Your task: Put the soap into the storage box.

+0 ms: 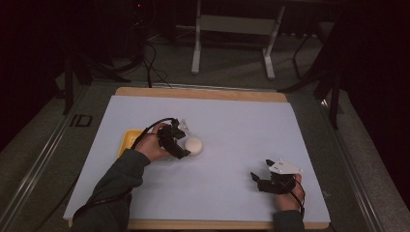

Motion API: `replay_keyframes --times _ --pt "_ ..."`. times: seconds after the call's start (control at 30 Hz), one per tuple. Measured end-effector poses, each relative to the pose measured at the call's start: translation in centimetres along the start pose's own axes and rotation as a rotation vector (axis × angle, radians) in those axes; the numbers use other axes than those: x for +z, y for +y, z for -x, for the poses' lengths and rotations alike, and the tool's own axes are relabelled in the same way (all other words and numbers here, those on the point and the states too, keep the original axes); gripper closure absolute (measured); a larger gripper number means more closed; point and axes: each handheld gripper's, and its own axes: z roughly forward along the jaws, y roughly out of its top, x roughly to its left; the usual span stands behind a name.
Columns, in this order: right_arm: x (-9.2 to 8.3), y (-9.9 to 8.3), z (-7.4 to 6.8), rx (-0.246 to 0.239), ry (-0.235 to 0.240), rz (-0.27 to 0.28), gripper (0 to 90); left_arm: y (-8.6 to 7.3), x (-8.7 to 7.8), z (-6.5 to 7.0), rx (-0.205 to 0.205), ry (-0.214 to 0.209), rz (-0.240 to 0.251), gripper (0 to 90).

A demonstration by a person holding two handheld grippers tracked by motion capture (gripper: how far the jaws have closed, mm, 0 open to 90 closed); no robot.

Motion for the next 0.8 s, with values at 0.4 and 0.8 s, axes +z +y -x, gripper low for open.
replay_keyframes --times 0.4,0.8 --pt "0.0 0.0 0.0 0.0 0.001 0.0 21.1 0.7 1.1 -0.3 -0.004 -0.021 -0.033 22.3" --pt "0.0 0.0 0.0 0.001 0.002 0.0 21.1 1.5 2.3 -0.5 -0.006 -0.038 -0.072 19.7"
